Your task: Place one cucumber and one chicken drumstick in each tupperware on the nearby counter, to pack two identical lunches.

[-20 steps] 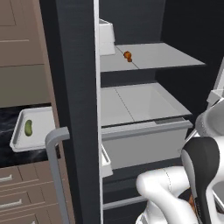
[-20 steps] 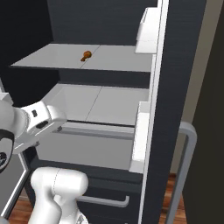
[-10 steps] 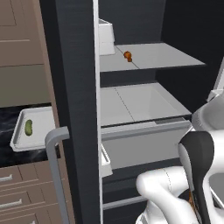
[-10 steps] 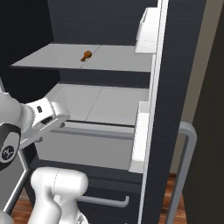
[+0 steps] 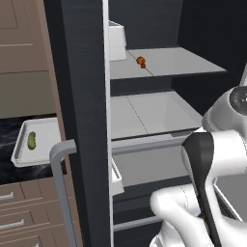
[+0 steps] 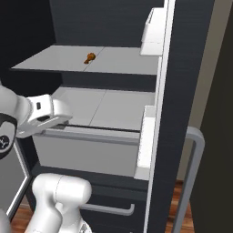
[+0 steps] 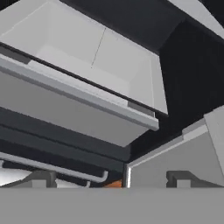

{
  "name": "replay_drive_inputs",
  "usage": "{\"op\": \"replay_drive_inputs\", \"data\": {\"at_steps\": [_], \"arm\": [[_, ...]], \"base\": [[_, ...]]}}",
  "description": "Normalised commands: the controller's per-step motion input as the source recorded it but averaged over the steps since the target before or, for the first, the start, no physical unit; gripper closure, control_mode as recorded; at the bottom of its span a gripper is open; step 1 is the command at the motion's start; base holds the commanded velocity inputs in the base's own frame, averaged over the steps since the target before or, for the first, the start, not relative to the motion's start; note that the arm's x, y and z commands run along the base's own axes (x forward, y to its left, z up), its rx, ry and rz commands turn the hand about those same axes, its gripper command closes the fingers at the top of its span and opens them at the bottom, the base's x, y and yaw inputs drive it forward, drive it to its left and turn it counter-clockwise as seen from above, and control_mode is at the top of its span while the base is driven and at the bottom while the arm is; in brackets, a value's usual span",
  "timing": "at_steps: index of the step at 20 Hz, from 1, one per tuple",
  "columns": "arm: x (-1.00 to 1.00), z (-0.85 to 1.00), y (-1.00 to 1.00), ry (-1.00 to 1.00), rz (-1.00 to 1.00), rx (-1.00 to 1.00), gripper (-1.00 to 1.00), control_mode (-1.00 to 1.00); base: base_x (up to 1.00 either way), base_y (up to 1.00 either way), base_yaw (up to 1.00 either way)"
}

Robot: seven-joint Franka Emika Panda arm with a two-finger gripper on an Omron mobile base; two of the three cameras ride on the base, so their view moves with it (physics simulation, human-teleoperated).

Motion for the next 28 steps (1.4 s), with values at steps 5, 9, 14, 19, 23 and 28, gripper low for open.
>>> {"op": "replay_drive_inputs", "data": {"at_steps": [5, 9, 14, 19, 23, 28], "arm": [[0.0, 0.26, 0.0, -0.05, -0.16, 0.28, -1.0, -1.0], [0.0, 0.07, 0.0, -0.14, 0.0, 0.32, -1.0, -1.0], [0.0, 0.0, 0.01, -0.25, 0.0, 0.22, -1.0, -1.0], [0.02, 0.21, 0.12, -0.18, 0.0, 0.07, -1.0, -1.0], [0.04, 0.58, 0.09, 0.01, 0.0, 0.0, -1.0, -1.0], [0.41, 0.53, 0.0, 0.2, 0.0, 0.0, -1.0, -1.0]], "base": [[0.0, 0.0, 0.0], [0.0, 0.0, 0.0], [0.0, 0.0, 0.0], [0.0, 0.0, 0.0], [0.0, 0.0, 0.0], [0.0, 0.0, 0.0]]}}
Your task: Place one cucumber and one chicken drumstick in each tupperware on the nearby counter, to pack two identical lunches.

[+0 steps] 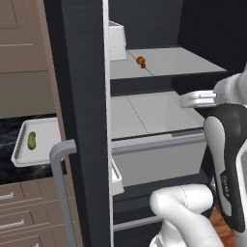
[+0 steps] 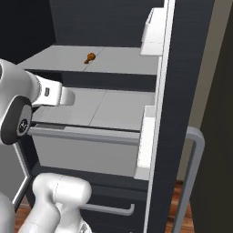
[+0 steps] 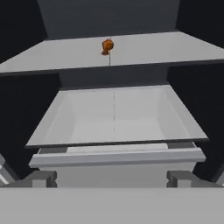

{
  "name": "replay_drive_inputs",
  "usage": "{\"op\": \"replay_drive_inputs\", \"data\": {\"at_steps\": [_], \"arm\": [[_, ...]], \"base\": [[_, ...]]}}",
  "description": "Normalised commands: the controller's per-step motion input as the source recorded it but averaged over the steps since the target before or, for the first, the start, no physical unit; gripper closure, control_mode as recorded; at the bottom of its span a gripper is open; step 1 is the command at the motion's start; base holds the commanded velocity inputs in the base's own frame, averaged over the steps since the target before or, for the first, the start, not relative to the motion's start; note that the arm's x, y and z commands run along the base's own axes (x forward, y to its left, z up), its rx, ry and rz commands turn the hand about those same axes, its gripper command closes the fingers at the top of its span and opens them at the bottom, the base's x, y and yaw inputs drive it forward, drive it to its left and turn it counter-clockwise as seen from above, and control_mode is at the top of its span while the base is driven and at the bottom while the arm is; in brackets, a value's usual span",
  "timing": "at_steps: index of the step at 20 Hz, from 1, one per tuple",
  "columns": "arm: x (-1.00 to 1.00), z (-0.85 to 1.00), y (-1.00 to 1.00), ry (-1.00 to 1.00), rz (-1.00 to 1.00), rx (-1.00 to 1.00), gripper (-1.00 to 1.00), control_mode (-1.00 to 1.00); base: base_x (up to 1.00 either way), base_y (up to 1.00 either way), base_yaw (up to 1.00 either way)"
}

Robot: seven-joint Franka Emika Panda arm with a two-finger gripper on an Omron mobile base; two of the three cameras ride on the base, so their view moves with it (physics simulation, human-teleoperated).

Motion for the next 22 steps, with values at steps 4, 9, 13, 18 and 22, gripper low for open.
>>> {"op": "replay_drive_inputs", "data": {"at_steps": [4, 9, 13, 18, 22], "arm": [[0.91, 0.04, 0.05, 0.16, 0.0, 0.01, -1.0, -1.0], [0.99, -0.01, 0.15, 0.01, 0.02, 0.02, -1.0, -1.0], [1.0, -0.02, 0.18, 0.0, 0.01, 0.05, -1.0, -1.0], [0.98, -0.04, 0.16, 0.0, 0.0, 0.01, -1.0, -1.0], [0.98, -0.07, 0.04, 0.09, 0.0, 0.0, -1.0, -1.0]], "base": [[0.0, 0.0, 0.0], [0.0, 0.0, 0.0], [0.0, 0.0, 0.0], [0.0, 0.0, 0.0], [0.0, 0.0, 0.0]]}}
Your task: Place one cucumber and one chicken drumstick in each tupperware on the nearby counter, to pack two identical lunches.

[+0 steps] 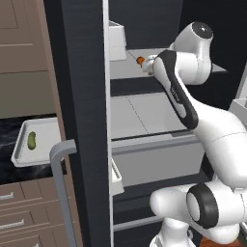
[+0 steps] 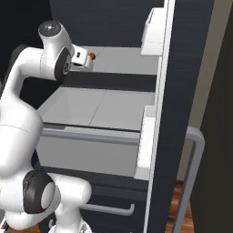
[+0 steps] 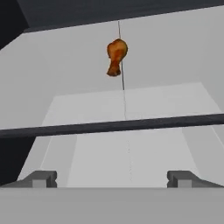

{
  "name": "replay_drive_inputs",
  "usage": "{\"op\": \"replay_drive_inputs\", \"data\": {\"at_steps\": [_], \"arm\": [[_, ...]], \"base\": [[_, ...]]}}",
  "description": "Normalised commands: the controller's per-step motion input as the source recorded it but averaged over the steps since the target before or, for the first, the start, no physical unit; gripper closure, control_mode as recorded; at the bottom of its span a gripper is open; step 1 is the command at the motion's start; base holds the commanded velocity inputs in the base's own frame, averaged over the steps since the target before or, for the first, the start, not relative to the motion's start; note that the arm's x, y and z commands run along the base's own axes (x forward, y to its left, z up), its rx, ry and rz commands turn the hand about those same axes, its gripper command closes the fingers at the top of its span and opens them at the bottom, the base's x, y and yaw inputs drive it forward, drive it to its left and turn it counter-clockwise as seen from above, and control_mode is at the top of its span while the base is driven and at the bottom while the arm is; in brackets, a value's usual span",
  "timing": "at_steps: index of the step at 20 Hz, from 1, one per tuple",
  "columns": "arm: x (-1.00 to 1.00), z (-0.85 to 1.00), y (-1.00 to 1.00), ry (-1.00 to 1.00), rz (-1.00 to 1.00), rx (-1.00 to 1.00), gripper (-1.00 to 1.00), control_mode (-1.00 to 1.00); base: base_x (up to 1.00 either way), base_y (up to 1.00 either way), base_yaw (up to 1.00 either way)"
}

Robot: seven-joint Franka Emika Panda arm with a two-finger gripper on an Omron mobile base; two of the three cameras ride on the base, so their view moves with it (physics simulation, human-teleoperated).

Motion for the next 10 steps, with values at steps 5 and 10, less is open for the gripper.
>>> {"op": "replay_drive_inputs", "data": {"at_steps": [5, 10], "arm": [[0.92, -0.02, 0.0, 0.12, 0.0, 0.0, -1.0, -1.0], [1.0, -0.07, 0.0, 0.11, 0.0, 0.0, -1.0, -1.0]], "base": [[0.0, 0.0, 0.0], [0.0, 0.0, 0.0]]}}
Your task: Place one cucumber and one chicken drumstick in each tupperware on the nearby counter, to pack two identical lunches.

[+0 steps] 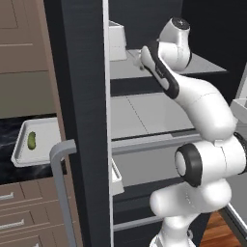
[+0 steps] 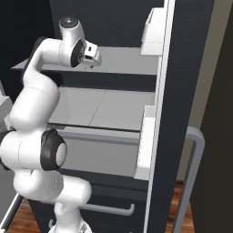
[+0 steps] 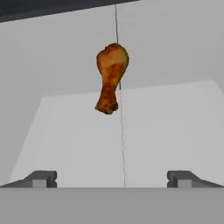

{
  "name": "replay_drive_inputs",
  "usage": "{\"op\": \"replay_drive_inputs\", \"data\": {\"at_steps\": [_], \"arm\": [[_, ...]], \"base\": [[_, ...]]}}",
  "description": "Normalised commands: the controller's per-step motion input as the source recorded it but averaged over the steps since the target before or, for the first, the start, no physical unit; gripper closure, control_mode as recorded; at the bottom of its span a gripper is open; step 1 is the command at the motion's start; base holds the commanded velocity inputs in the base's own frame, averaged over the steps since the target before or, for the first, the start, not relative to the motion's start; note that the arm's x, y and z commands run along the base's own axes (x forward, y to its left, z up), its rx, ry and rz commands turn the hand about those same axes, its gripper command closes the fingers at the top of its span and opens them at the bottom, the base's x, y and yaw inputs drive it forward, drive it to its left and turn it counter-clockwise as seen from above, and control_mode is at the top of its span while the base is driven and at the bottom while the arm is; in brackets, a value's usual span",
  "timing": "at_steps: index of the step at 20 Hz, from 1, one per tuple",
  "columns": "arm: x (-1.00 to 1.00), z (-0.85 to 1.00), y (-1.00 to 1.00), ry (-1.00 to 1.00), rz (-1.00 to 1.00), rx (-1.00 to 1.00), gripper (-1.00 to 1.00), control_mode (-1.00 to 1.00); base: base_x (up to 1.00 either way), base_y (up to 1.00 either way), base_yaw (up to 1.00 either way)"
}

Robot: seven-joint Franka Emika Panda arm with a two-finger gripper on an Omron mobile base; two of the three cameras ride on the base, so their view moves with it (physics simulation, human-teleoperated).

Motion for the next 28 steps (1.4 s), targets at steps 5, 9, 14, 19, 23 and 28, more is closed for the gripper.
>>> {"op": "replay_drive_inputs", "data": {"at_steps": [5, 9, 14, 19, 23, 28], "arm": [[0.98, -0.12, 0.04, 0.09, 0.0, 0.0, -1.0, -1.0], [0.98, -0.17, 0.09, 0.07, 0.0, 0.0, -1.0, -1.0], [0.91, -0.25, 0.14, 0.03, 0.0, 0.0, -1.0, -1.0], [0.47, -0.46, 0.07, 0.0, 0.0, -0.01, -1.0, -1.0], [-0.38, -0.54, 0.0, 0.0, -0.01, -0.05, -1.0, -1.0], [-0.73, -0.43, 0.0, 0.0, -0.01, -0.04, -1.0, -1.0]], "base": [[0.0, 0.0, 0.0], [0.0, 0.0, 0.0], [0.0, 0.0, 0.0], [0.0, 0.0, 0.0], [0.0, 0.0, 0.0], [0.0, 0.0, 0.0]]}}
